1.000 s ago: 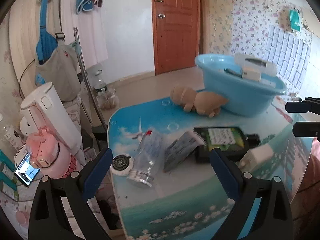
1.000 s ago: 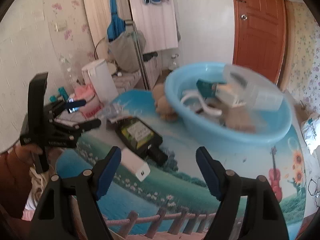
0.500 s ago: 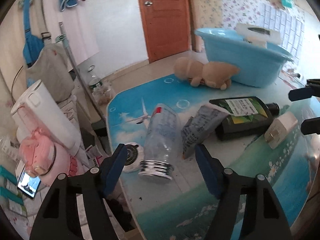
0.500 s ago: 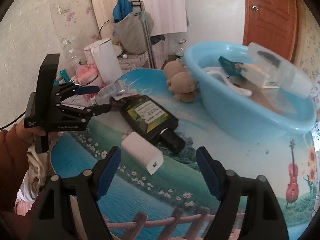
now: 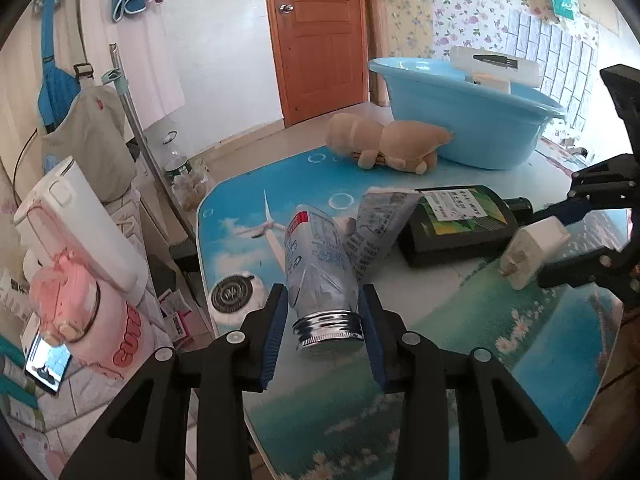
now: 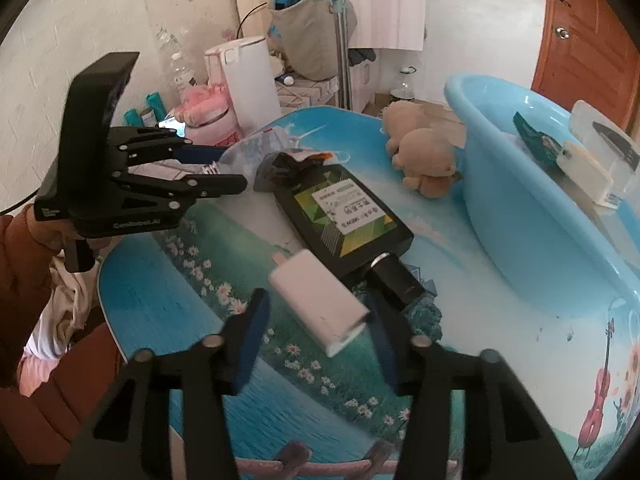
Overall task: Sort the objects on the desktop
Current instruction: 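Grasp the clear silver-capped bottle with left tool while right tool grasps the white charger, then carry the bottle and charger over the blue basin with both tools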
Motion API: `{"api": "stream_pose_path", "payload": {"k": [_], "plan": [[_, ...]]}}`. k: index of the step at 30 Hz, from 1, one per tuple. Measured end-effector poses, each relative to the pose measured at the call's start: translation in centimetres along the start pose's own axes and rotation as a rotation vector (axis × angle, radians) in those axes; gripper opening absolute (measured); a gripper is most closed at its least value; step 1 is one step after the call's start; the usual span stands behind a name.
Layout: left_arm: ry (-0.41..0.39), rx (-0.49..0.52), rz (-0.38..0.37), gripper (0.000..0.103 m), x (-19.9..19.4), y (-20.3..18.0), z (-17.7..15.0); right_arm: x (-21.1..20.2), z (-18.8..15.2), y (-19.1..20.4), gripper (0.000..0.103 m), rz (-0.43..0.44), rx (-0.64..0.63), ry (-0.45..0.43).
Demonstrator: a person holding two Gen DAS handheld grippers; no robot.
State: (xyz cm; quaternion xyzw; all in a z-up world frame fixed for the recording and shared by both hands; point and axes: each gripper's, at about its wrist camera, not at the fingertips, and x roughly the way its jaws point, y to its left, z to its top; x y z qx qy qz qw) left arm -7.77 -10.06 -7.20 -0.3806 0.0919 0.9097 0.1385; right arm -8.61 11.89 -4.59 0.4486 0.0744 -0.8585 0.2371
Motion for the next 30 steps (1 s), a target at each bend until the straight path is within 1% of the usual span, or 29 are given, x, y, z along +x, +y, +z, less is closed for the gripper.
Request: {"api": "stream_pose_path", "payload": {"k": [2,4,12,14,20,26,30], "plan": [[0.000,-0.016,-0.006,0.035,-0.3,0.0,-0.3,-0.2,-0.2,-0.2,0.033,0.013,0.011,0.002],[0.001,-0.026,-0.007,0.035,-0.8,-0.3,-0.6,-0.5,-0.5,-0.4,0.030,0.026,0.015,0.003],[0.009,-0.053,-0.005,0.035,-2.5,-1.8,-2.2,-2.2,-2.5,-1.0,0.028,0.010,0.026,-0.007],[0.010,-0.058,-0.014,0.035,-3.0,-2.4,-2.6,-2.6,-3.1,-1.3,0.027,0.002,0.035,-0.011],[0.018,-0.052,-0.019,0.036,-4.4,-4.7,-3.4,-4.3,-5.0,-2.7,0.027,-0.047,0.070,-0.028],[0.021,-0.076,-0.023,0.036,-5.0,-6.6,-3.7,-5.7,-6.9,-4.5,0.027,-0.107,0.120,-0.048],[0.042,-0.113,0.006,0.036,-4.8,-7.4,-3.3,-6.8,-8.1,-5.8,0.027,-0.143,0.155,-0.058]]}}
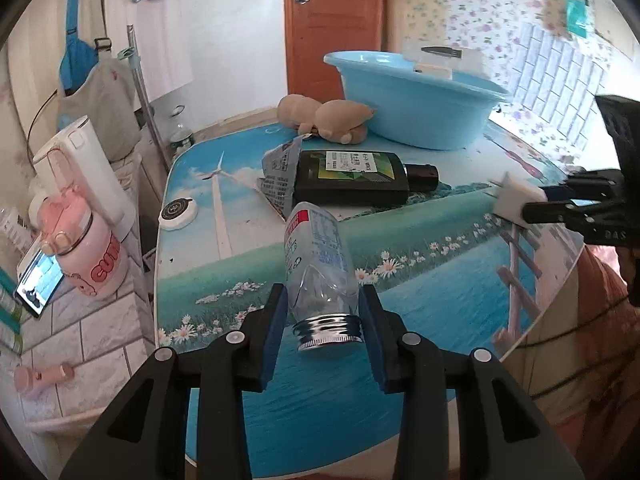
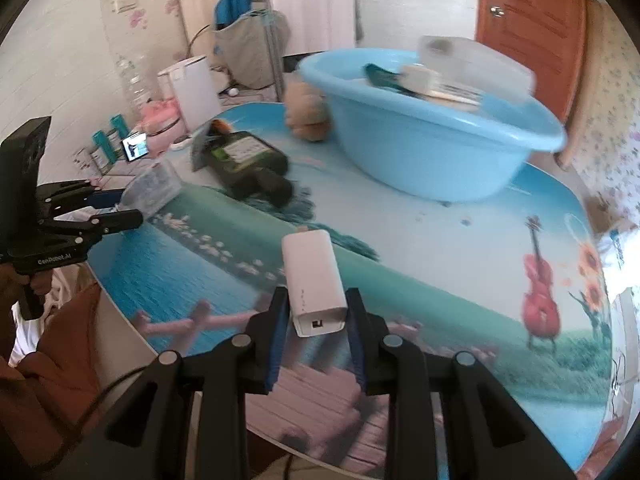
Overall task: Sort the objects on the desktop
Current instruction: 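Carry the bottle and charger over the blue basin with both tools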
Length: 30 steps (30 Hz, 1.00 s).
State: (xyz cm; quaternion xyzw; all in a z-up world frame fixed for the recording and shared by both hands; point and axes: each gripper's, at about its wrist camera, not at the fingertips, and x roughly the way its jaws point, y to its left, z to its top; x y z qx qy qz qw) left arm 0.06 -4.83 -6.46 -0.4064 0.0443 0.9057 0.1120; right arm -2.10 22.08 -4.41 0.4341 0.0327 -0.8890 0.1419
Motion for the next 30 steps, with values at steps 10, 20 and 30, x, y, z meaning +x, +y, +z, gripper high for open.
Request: {"api": "stream_pose_path", "payload": {"k": [10,20,30], "plan": [[0.021,0.003,0.009,0.038,1.4,-0.8,0.4,-1.0,-1.2,-2.1,0.027,-0.047,0.054,-0.013],[-0.020,-0.001,-0.012,0.038,2.5,-1.2,1.1,0.3,-0.4,-1.4,0.028,-0.062,0.032,-0.002],[-0.038,-0.002,-0.005,0.039,2.9,-1.6,1.4,1.9,0.4,-1.4,0.028,-0.058,0.016,0.004]]}}
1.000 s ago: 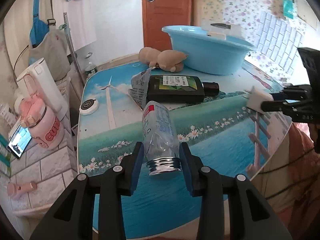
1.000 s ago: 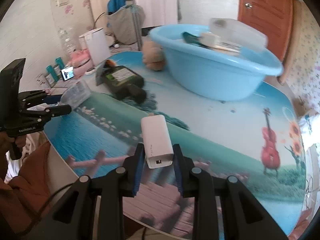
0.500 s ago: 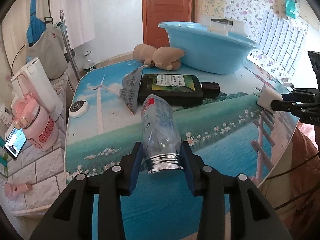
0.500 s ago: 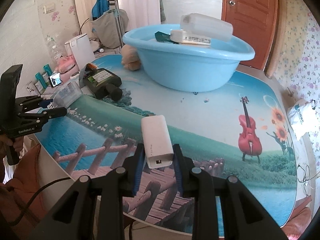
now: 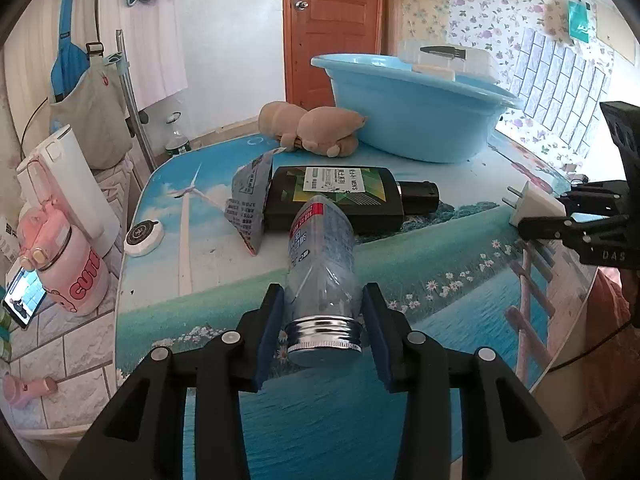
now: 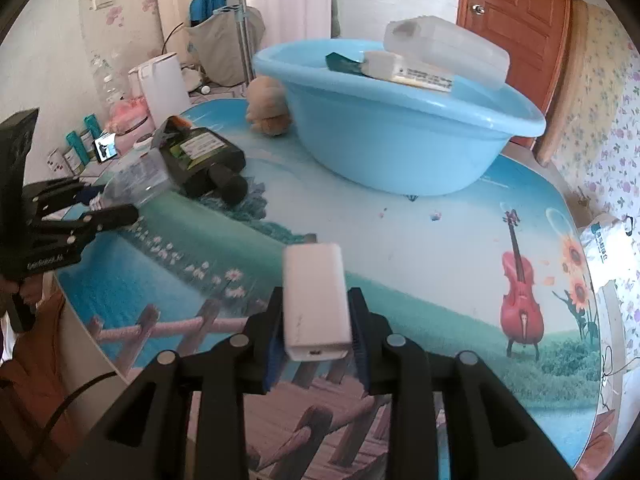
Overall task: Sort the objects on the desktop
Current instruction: 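Carry the bottle and charger over the blue basin with both tools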
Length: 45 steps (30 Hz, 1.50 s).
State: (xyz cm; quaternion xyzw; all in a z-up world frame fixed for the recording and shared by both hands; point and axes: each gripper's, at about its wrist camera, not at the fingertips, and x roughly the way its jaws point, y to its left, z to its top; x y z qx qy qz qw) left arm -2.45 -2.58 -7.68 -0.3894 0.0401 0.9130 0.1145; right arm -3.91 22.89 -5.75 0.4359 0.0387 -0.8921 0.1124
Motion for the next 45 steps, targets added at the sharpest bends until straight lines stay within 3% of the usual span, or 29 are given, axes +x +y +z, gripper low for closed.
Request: {"api": "stream_pose_path", "payload": {"k": [7,21,28,45], "plan": [[-0.031,-0.036,-0.012,0.039,-1.5,0.3,0.9,-1.6,0.6,0.2,0.025,0.017,-0.016,-0.038],[-0.184,0.012,-0.047,0.039,-5.5,-1.7,7.7,-7.3,5.0,0.7,0.025,0.042,-0.089,-0.220],[-0.193,0.056,-0.081,0.039,-4.4,-3.6,10.6,-7.8,7.1,-1.0,0.025,0.034,-0.082,-0.262],[-0.168,0.113,-0.144,0.039,2.6,-6.9,17.3,-3.3,9.4,-5.5,0.025,0.023,-0.058,-0.225]]}}
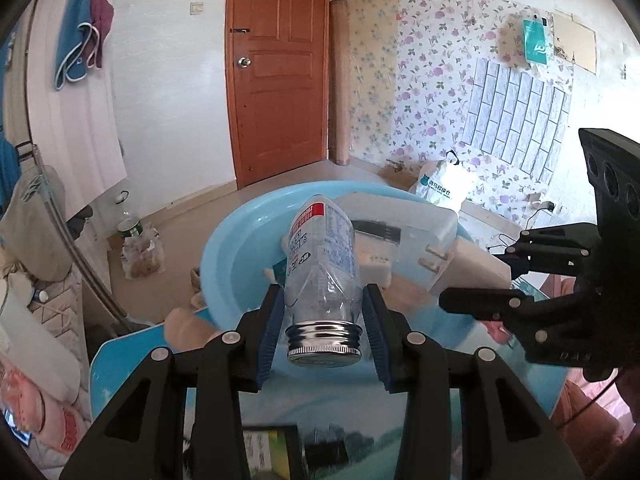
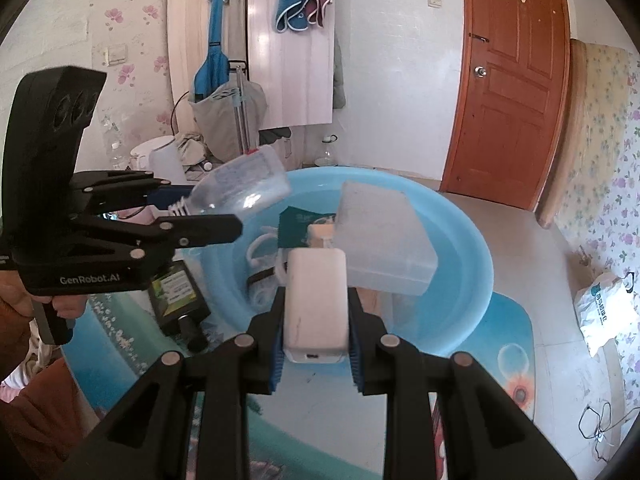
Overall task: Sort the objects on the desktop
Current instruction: 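Carry the bottle and charger over the blue basin with both tools, then open both tools to drop the bottle and charger into the basin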
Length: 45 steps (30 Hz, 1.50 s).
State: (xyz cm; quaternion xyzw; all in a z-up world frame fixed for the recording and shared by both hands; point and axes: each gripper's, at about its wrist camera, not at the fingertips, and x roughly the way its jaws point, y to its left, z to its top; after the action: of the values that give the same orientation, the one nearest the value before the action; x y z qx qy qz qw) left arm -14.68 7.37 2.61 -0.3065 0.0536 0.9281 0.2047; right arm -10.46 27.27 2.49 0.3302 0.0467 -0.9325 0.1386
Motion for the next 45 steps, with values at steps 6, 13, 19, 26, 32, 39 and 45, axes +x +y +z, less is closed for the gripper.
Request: {"api": "stream_pose_path", "payload": {"k": [6,13,19,26,32,39,45], "plan": [[0.034,0.015,-0.002,0.042,2.1,0.0,0.1,1.9,0.3,-1.5,0.025,0.003,0.025,0.015],[0.033,0.010,-0.001,0.056,2.0,0.2,0.0,2.4,0.2,-1.5,0.025,0.015,0.031,0.025],[0.028,-0.009,0.008,0.062,0.8,0.9,-0.6,2.0,0.2,-0.6,0.026,0.011,0.018,0.034],[0.037,-0.032,0.040,0.072,-0.7,1.9,-2.1,1.5,0.2,0.3,0.039,-0.048,0.017,0.052],[0.047,-0.048,0.070,0.077,-2.3,3.2,-3.8,0.9,0.1,1.0,0.044,-0.080,0.043,0.064],[0.068,-0.087,0.124,0.083,-4.2,5.5,-6.4,0.1,0.3,2.6,0.047,-0.101,0.046,0.058],[0.089,-0.122,0.158,0.084,-5.5,6.9,-8.7,0.0,-0.4,4.5,0.053,-0.092,0.022,0.084]]}}
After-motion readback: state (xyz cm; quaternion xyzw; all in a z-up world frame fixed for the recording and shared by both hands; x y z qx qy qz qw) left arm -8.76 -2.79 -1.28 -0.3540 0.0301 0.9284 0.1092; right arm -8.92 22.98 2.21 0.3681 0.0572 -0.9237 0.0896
